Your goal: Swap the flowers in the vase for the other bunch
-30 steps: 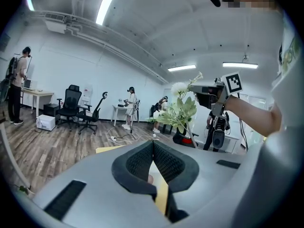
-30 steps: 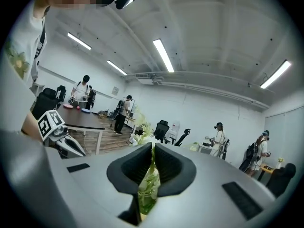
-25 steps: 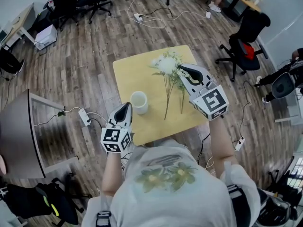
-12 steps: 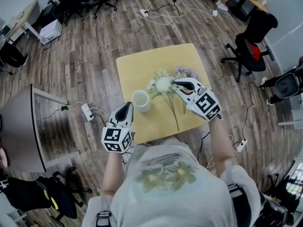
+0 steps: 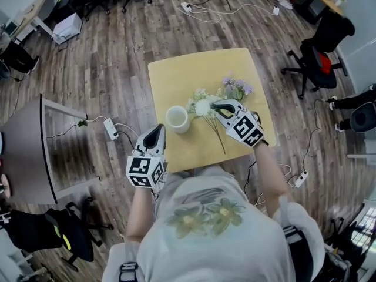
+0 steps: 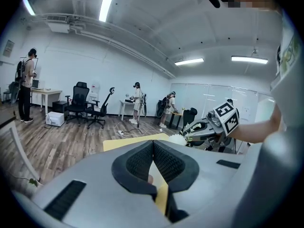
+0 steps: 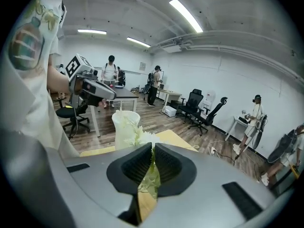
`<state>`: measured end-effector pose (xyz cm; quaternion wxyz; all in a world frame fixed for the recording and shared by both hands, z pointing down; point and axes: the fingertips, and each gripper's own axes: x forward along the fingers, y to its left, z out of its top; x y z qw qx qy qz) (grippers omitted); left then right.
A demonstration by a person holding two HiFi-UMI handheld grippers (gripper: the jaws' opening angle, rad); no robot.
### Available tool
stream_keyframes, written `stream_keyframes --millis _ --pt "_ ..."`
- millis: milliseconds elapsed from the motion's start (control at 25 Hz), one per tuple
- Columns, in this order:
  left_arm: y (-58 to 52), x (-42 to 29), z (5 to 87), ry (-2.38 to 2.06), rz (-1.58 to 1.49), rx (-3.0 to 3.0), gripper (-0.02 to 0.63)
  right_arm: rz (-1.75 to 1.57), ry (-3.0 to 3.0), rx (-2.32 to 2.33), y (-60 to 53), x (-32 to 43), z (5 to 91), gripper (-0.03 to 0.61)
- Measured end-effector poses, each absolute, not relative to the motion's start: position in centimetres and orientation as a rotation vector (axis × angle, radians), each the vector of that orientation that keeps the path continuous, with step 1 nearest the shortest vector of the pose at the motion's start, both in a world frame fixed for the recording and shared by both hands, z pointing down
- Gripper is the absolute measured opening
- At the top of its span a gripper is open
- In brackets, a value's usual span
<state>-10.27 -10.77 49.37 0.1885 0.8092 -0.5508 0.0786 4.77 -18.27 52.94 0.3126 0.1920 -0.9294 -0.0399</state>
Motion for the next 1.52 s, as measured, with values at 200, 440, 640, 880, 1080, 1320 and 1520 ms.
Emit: stream_keyframes --millis 200,440,640,880,1080,1320,1520 --pt "-10.4 -10.3 50.0 -1.553 0.229 2.26 0.018 -0.072 -2.453 0.514 -18.6 4.4 55.5 0.049" --pt "-10.6 -9.8 50.4 -1.545 0.24 2.251 0.018 -0.002 -2.459 0.552 -19.7 4.6 57.8 0.05" --pt "-10.8 -9.4 50.7 -1.542 0.249 2.249 0.018 0.072 -2.471 0.611 -20.6 4.6 59.7 0.051" --pt "-11.0 -9.2 50.8 -1.545 0.263 2.238 0.018 0.229 -2.493 0.732 -21.9 5.2 62.2 0.051" --pt "-10.6 -9.3 51.2 -1.549 0.272 2.231 0.018 0.33 -2.477 0.803 -22.2 5.5 64.1 0.051" --pt "-10.8 -9.0 51.1 -1.542 0.273 2.237 0.018 0.457 -2.428 0.87 -23.3 6.0 65.9 0.051" --pt "-11.3 -8.7 51.0 -1.538 0.28 2.243 0.018 0.517 -2.418 0.919 -24.0 6.5 66.1 0.052"
